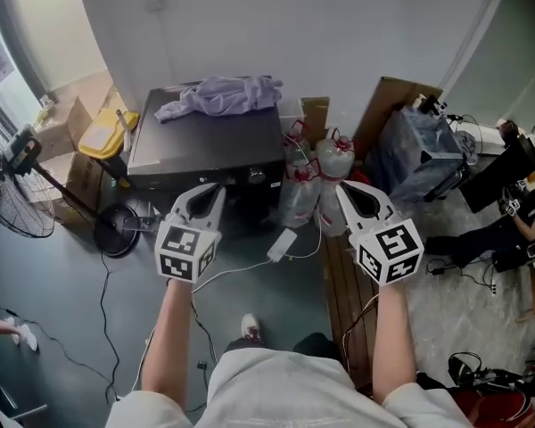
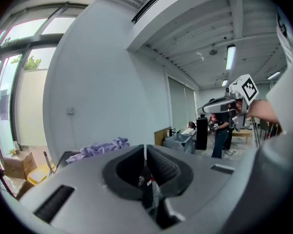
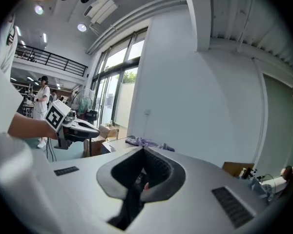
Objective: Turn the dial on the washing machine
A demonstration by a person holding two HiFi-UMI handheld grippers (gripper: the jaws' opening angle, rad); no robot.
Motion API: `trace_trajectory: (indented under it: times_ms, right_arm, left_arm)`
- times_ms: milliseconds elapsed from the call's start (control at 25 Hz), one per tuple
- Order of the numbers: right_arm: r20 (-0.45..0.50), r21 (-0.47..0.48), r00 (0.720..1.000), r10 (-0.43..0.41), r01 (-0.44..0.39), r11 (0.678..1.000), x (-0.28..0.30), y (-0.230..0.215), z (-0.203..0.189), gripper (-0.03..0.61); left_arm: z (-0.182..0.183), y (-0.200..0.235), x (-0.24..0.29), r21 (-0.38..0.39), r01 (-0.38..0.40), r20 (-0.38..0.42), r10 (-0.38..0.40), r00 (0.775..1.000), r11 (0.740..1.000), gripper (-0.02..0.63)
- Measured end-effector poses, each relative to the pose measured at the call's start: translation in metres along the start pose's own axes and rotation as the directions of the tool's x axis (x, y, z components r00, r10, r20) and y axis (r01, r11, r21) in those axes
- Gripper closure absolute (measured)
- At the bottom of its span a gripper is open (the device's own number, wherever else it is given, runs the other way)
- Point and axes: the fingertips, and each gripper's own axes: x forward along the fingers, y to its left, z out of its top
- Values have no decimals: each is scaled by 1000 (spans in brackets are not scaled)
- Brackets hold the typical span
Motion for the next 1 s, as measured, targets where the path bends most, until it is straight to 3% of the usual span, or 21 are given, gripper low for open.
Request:
trace_trajectory:
  times_ms: [320, 400, 440, 640, 800, 1000]
  right_arm:
    - [-17, 8, 993, 114, -114, 993, 43, -60, -36, 565]
    - [-26, 13, 986, 165, -165, 986, 57, -71, -50, 565]
    - [-32, 18, 981, 189, -189, 982, 65, -76, -57, 565]
    - [-67, 29, 954, 293, -292, 956, 103, -93, -86, 565]
    - [-86, 52, 932, 351, -348, 936, 120, -100, -105, 565]
    - [-109, 59, 913, 393, -389, 920, 148, -109, -124, 565]
  left_arm:
    - [-17, -14, 82, -80, -73, -39, 70, 997, 994, 594]
    - [-30, -20, 103, -103, -92, -85, 84, 993, 990, 486]
    - [-37, -21, 112, -108, -102, -110, 91, 990, 989, 464]
    - [-81, -19, 153, -142, -200, -202, 170, 965, 969, 458]
    - [-127, -26, 186, -182, -233, -297, 173, 939, 955, 416]
    - [-171, -23, 221, -251, -309, -362, 207, 909, 917, 400]
